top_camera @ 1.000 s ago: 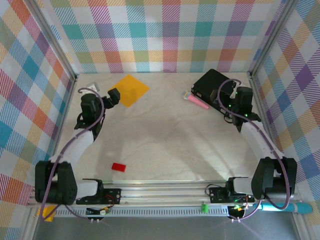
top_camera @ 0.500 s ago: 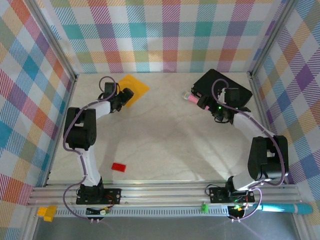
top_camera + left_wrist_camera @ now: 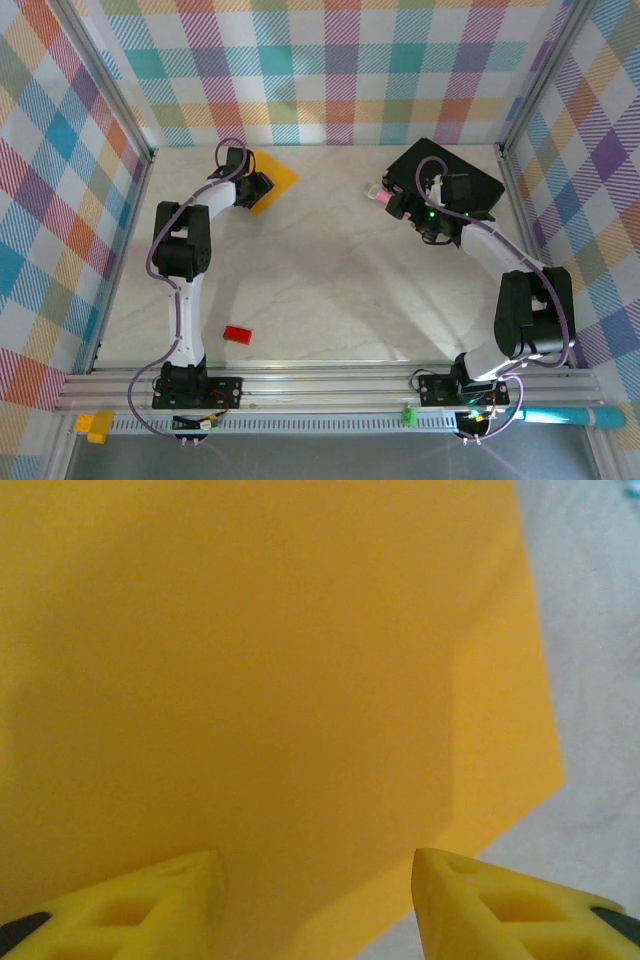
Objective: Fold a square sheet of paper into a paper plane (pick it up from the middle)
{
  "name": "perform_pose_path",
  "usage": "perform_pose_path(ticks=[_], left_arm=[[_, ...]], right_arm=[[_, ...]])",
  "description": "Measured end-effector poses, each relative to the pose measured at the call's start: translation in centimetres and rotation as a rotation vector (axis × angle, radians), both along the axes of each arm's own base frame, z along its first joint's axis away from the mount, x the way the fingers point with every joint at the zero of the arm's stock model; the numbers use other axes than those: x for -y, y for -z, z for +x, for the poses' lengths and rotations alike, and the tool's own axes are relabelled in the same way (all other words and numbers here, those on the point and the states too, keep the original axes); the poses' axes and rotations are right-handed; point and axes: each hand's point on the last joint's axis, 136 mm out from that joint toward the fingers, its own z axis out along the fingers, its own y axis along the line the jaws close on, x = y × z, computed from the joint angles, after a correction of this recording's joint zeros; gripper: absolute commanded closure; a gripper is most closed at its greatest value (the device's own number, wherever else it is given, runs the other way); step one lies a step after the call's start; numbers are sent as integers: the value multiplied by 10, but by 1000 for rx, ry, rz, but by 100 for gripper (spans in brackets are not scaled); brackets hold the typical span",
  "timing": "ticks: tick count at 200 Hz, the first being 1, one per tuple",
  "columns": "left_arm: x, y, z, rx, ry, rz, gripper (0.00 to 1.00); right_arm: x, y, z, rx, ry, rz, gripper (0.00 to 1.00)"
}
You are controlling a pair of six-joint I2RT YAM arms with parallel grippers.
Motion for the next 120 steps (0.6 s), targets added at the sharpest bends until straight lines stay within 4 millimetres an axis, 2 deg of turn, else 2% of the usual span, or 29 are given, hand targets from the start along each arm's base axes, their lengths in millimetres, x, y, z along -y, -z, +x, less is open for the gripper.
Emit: perform_pose_path(ticks=[49, 76, 98, 120], left_arm=[[5, 4, -11, -51, 71, 51, 56], [27, 8, -26, -73, 172, 94, 59], [62, 9, -61, -96, 293, 113, 62], [107, 12, -120, -135, 451, 109, 63]], right_arm=[[-3, 1, -2, -7, -4, -4, 5], [-1, 1, -1, -15, 9, -4, 5], [-2, 3, 1, -25, 14, -5, 6], [-8, 11, 2, -49, 3, -8, 7]])
